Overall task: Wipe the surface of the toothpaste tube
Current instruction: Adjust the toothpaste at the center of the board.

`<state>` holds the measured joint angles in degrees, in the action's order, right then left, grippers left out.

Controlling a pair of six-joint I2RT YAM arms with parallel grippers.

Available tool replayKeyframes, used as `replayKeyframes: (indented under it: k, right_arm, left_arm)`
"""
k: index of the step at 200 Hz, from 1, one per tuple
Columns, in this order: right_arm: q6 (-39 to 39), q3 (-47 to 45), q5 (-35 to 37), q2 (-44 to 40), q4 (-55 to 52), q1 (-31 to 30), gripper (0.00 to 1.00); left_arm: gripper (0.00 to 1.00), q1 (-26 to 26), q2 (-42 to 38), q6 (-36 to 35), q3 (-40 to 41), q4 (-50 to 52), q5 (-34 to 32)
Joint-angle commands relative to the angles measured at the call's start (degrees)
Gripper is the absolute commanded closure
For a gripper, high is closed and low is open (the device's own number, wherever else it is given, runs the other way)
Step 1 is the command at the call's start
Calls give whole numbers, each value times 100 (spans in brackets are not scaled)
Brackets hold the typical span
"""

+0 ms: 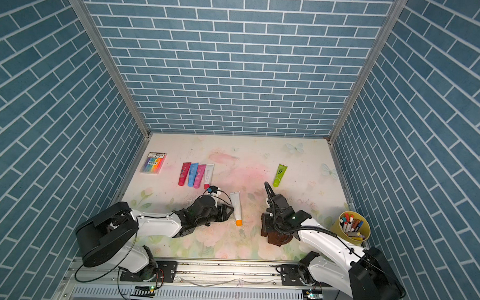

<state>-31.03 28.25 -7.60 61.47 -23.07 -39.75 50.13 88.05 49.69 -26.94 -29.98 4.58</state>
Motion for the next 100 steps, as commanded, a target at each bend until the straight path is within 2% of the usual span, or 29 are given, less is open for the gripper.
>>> replayKeyframes:
  k: [1,59,100]
  right_arm:
    - [141,-39,-45,-26,-43,-15,100]
    - [149,-21,-64,35,-32,-22,100]
    - [158,-22,-72,46,-26,-21,100]
  left_arm:
    - [54,-29,190,89,-68,-469,162]
    - [56,-27,657,36,-208,-584,298]
    - [73,-29,1007,11,-206,-720,329]
